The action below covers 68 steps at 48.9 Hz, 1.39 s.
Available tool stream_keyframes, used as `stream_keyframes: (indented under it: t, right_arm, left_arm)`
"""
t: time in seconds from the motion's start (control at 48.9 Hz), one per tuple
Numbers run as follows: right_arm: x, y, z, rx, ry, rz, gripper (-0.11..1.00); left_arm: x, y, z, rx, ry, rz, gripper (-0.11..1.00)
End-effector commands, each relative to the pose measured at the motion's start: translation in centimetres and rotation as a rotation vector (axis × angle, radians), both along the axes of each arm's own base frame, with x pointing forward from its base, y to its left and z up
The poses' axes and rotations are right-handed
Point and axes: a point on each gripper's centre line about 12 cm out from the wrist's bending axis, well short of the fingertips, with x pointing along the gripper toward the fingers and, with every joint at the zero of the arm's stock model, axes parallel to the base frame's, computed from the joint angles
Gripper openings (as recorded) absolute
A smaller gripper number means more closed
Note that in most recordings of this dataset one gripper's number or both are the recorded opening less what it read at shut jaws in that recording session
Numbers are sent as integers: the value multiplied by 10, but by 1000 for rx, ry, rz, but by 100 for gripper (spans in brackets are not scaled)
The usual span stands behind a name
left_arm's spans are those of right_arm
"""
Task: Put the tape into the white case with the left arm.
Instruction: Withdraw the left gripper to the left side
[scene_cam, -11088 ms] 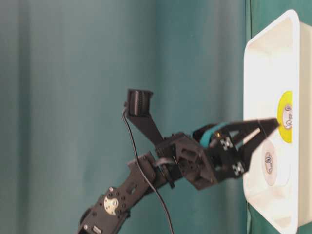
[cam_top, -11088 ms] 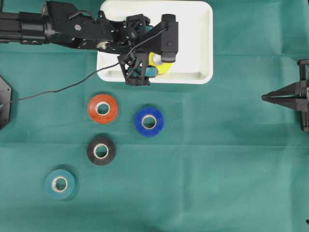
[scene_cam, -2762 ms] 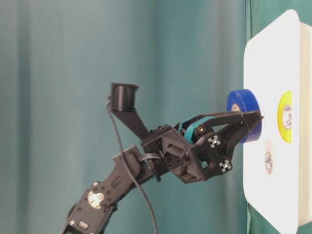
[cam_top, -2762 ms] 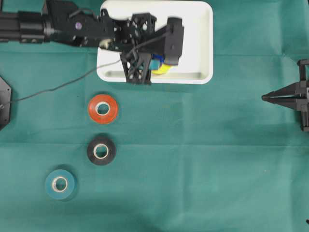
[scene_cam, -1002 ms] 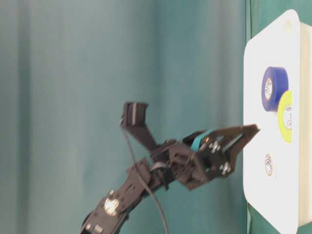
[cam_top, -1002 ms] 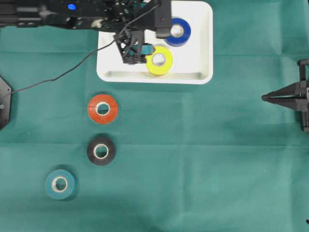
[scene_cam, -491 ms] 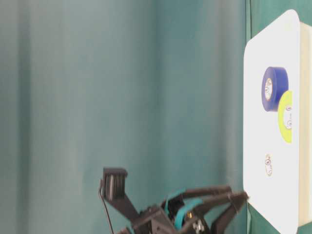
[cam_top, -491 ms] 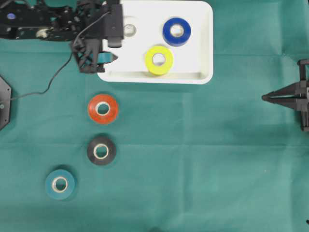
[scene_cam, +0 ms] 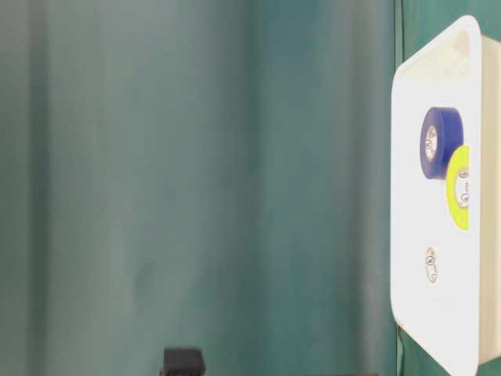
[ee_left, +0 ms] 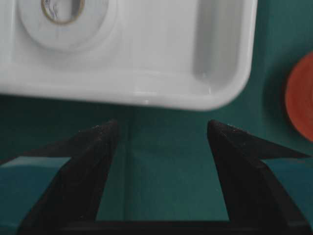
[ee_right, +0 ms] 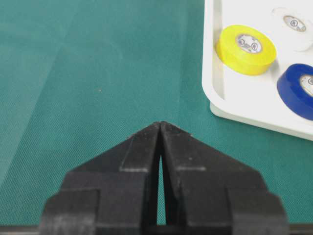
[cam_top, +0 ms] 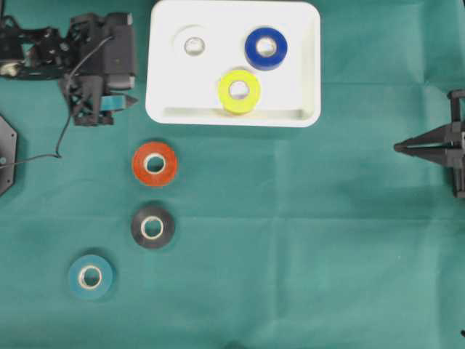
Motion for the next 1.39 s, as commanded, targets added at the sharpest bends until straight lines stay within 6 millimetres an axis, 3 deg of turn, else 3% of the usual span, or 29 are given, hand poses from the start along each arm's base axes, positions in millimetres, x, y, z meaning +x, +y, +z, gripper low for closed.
stream_keyframes:
  t: [0.0,0.368,0.716,0.941,1.371]
  right_arm:
    - [2,0,4,2,-12,1,-10]
    - [2,0,4,2,-14,-1,-10]
    - [2,0,5,0,-15,0,-10]
    - [2,0,4,0,-12,1,-10]
    - [2,0,5,0,-15,1,-10]
  left_arm:
    - [-7,-3,10,13,-44,0,72]
    - [-14,-24,1,4,-21,-64,72]
    - [-46,-76,1,-12,-73,-223,71]
    - [-66,-99,4,-59,-140,-270,70]
    - [-64,-106,0,-69,-115,-298,70]
